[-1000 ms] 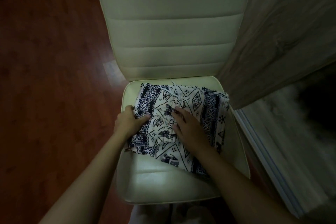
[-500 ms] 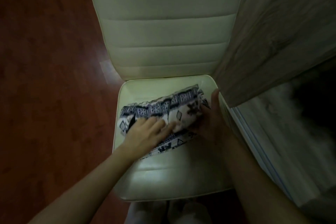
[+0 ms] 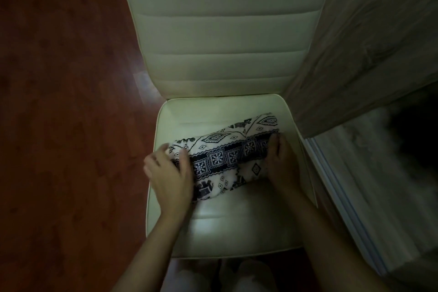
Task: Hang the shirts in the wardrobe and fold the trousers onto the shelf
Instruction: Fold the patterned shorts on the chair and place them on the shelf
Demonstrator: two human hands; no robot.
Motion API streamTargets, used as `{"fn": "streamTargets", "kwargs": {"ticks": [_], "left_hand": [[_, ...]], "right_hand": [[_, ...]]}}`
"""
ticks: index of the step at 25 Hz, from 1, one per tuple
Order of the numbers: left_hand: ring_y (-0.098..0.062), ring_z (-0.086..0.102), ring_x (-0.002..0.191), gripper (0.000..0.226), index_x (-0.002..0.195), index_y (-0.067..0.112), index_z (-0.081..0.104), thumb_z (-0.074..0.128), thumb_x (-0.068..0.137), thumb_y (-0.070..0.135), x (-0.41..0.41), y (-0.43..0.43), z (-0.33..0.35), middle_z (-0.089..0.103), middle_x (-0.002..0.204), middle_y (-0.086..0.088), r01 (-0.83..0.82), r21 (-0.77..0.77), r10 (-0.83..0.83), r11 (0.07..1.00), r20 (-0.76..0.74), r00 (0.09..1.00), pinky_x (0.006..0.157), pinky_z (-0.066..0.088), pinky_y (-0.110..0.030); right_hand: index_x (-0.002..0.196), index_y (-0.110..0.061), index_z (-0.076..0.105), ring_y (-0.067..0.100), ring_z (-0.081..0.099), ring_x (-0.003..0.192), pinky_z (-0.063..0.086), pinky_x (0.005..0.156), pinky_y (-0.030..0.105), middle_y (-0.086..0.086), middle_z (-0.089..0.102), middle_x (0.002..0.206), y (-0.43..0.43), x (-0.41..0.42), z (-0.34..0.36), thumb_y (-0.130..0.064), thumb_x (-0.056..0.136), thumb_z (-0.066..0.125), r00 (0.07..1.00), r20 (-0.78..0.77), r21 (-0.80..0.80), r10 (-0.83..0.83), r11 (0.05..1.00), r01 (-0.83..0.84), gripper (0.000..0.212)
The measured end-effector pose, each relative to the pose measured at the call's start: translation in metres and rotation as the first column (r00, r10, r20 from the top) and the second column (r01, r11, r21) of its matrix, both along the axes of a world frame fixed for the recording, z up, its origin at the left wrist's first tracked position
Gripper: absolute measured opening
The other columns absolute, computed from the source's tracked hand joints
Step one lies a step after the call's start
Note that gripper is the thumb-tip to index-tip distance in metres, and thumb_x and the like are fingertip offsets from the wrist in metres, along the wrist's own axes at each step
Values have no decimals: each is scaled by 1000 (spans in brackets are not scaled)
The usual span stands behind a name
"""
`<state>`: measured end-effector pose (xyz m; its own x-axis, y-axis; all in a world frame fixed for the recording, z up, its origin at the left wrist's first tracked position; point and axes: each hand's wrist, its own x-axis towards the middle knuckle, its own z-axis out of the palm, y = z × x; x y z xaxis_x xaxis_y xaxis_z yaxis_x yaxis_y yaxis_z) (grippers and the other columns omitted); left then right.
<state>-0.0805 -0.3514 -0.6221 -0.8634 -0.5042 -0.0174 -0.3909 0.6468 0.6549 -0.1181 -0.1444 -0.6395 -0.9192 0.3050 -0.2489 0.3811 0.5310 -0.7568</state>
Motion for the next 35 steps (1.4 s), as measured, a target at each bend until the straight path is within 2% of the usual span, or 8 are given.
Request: {"fn": "streamTargets", "kwargs": {"ticks": [3, 7, 11, 14, 18, 24, 28, 35], "left_hand": [[-37, 56, 93, 55, 104, 6, 50, 29, 95, 55, -8, 7, -6, 61, 102, -21, -198, 83, 162, 977, 321, 933, 72, 39, -39], [-41, 58, 80, 38, 93, 6, 41, 27, 100, 41, -1, 14, -6, 61, 87, -26, -338, 71, 324, 938, 157, 933, 61, 33, -38], [-38, 53, 91, 39, 95, 7, 41, 29, 99, 43, 10, 18, -19, 55, 93, -21, -297, 96, 275, 950, 192, 942, 67, 31, -36], [-36, 47, 101, 48, 114, 3, 37, 34, 96, 48, 12, 26, -25, 51, 108, -24, -282, 108, 250, 953, 246, 936, 77, 35, -41], [-35, 59, 73, 38, 109, 14, 28, 38, 95, 48, 2, 16, -26, 61, 75, -17, -160, 301, 104, 940, 195, 975, 62, 39, -35], [-30, 55, 67, 31, 103, 18, 35, 41, 95, 46, -35, -41, -22, 59, 74, -11, -8, 83, 5, 997, 40, 999, 60, 41, -37], [-32, 60, 79, 42, 110, 19, 34, 36, 92, 57, -32, -44, -37, 61, 84, -9, 53, 146, -68, 988, 99, 993, 70, 46, -39], [-27, 58, 98, 69, 111, 13, 63, 27, 86, 67, -81, -74, -29, 63, 105, -11, 61, 171, -99, 983, 223, 970, 91, 47, -44]], "right_hand": [[104, -11, 53, 26, 56, 87, 44, 72, 35, 9, 60, 97, -4, -14, 1, -43, 100, 25, 999, 34, 141, 35, 989, -39, 43], [87, -16, 47, 24, 54, 76, 33, 56, 29, 5, 53, 82, 22, -35, 2, -30, 102, 30, 996, -68, 196, 50, 980, -35, 27], [96, -7, 54, 30, 53, 86, 38, 66, 31, 17, 53, 97, 42, -35, -15, -36, 100, 31, 983, 25, 320, 181, 930, -180, 37], [105, -4, 54, 31, 50, 97, 40, 76, 32, 21, 47, 112, 34, -28, -20, -38, 97, 37, 988, 45, 243, 150, 957, -156, 39], [119, -5, 48, 20, 52, 87, 38, 60, 24, 9, 56, 106, 23, -7, -12, -31, 99, 39, 996, 58, 78, 63, 995, -67, 34], [120, -10, 57, 12, 53, 93, 40, 65, 13, 0, 55, 101, 3, 24, 0, -31, 101, 32, 987, 109, -223, -119, 965, 141, 38], [113, 0, 55, 32, 47, 108, 41, 89, 38, 20, 50, 116, -3, 37, -22, -38, 96, 43, 990, 50, 165, -134, 978, 124, 44], [128, -9, 47, 34, 50, 116, 37, 97, 47, 16, 52, 129, -2, 10, -17, -64, 91, 22, 955, 204, 263, -216, 952, 159, 70]]}}
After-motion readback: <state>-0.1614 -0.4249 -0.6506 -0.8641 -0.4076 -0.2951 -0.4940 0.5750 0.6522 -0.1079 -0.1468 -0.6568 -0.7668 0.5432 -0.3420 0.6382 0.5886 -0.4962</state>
